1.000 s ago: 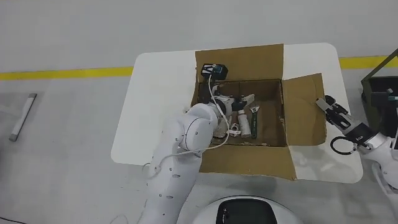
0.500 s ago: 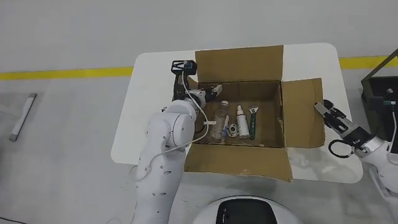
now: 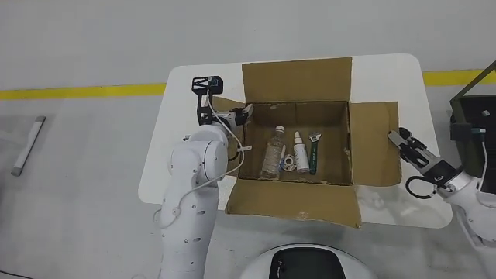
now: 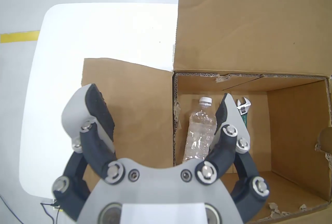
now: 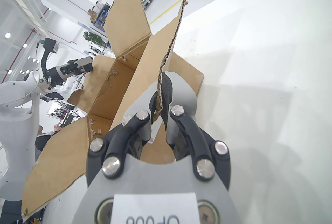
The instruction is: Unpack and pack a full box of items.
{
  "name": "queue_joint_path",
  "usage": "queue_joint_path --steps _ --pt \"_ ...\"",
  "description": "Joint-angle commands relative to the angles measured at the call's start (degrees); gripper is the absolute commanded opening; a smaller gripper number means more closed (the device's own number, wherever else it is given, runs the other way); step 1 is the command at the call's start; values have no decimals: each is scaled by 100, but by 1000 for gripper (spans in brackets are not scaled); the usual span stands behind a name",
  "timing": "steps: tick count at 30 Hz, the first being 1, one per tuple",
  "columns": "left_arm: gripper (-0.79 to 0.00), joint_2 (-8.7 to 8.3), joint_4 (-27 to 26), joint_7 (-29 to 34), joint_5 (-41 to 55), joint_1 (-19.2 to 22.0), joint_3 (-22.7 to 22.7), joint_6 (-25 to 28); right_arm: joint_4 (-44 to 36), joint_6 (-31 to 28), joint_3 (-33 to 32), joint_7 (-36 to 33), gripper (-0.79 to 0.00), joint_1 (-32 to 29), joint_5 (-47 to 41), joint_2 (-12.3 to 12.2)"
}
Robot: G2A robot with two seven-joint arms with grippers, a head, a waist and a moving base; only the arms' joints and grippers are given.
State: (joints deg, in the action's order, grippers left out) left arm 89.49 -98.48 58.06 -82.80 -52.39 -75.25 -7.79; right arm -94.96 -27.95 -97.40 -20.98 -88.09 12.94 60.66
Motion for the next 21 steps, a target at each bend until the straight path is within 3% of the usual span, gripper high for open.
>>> queue_joint_path --steps 1,15,20,21 --pt "0 -10 46 -22 -103 -8 2 1 11 -10 8 -8 -785 5 9 1" --pt "0 -22 310 -115 -60 14 62 -34 150 -15 89 -41 -785 64 116 6" --pt "0 -11 114 -119 31 28 192 3 175 -4 113 -8 -785 86 138 10" --pt "0 -3 7 -118 97 35 261 48 162 2 110 3 -739 89 130 11"
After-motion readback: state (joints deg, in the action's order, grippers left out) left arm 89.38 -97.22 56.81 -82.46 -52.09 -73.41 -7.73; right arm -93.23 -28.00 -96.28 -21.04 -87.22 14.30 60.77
